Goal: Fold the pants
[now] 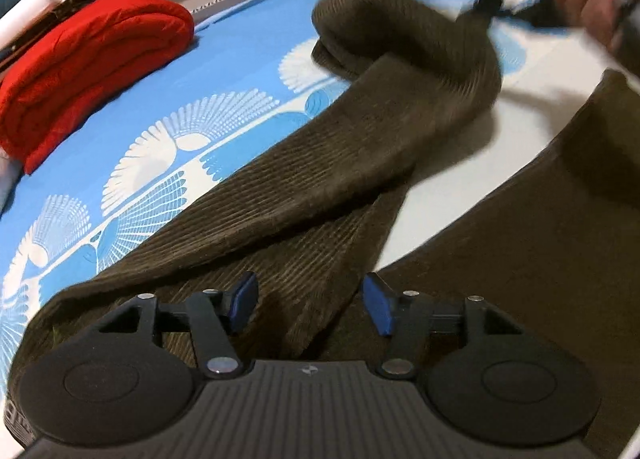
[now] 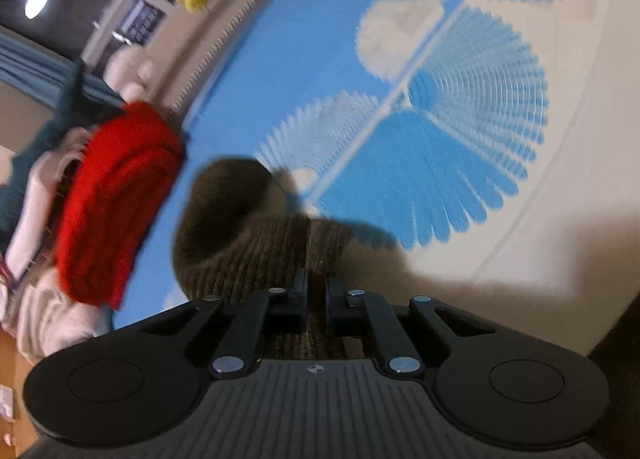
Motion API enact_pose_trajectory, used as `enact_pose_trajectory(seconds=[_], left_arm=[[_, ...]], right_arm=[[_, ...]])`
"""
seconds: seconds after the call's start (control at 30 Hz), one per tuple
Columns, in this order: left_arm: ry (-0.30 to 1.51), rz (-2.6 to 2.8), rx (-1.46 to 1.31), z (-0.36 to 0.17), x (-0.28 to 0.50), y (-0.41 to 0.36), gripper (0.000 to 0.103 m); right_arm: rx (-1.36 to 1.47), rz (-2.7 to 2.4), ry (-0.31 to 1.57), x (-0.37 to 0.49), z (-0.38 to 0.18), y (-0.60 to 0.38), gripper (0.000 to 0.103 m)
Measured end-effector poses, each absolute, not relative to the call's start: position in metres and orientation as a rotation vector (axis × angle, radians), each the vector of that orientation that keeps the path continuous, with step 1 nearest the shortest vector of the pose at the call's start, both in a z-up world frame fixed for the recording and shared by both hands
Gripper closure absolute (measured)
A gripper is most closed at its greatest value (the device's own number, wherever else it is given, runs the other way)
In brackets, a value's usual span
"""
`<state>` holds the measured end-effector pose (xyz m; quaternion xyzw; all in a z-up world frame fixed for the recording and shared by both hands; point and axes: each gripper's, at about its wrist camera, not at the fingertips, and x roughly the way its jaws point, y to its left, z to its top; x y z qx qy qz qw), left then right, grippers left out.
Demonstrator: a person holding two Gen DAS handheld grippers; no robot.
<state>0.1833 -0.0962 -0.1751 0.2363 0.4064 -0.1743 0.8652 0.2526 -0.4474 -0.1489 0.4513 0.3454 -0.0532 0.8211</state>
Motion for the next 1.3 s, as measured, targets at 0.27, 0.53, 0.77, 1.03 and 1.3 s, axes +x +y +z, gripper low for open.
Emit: enact_pose_trajectory(seconds=[0.27,0.53,0.77,1.03,1.3], left_arm=[[0.939,-0.278,0.427,-0.167,0.206,-0.069,0.096],[0.984,-0.347,0.446,-0.168,0.195,-0.056,0.095],[0.994,-0.381,0.492,-0.171,0.199,-0.058,0.094],[0.993,-0.394,0.488,-0.172,0.201,-0.054,0.095],[0.937,-0.408,0.478,-0.154,0.201,-0.05,0.096]], right_arm=[[0.607,-0.142,0.247,0.188,-0.026,-0.413,0.096],[0.962,-0.372,0.609,0.21,-0.107,-0.48,0.075],[1.223,-0.477,0.646,0.209,-0.166,-0.531,0.05],[1.355,-0.49,0.555,0.201,-0.181,-0.551,0.092],[1.194,-0.498,0.258,0.189,-0.067,-0.538,0.097]])
